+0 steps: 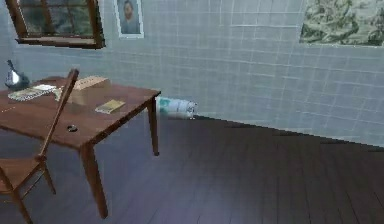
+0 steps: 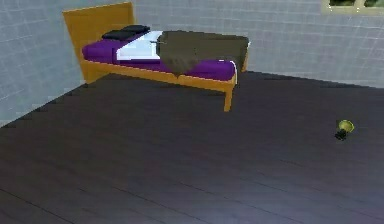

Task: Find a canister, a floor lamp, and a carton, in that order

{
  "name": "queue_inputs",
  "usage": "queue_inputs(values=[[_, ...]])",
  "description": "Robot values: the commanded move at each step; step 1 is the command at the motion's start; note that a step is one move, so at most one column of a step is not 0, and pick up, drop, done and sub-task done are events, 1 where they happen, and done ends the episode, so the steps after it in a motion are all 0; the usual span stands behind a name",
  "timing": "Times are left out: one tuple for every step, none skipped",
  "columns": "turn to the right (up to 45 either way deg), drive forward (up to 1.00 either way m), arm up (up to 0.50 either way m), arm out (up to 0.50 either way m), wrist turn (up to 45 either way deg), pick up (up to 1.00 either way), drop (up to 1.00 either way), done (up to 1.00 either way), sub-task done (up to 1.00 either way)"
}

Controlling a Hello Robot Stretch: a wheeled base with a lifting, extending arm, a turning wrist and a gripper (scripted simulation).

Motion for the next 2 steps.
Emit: queue_inputs(values=[[-6.0,0.0,0.0,0.0,0.0,0.0,0.0,0.0,0.0],[0.0,0.8,0.0,0.0,0.0,0.0,0.0,0.0,0.0]])
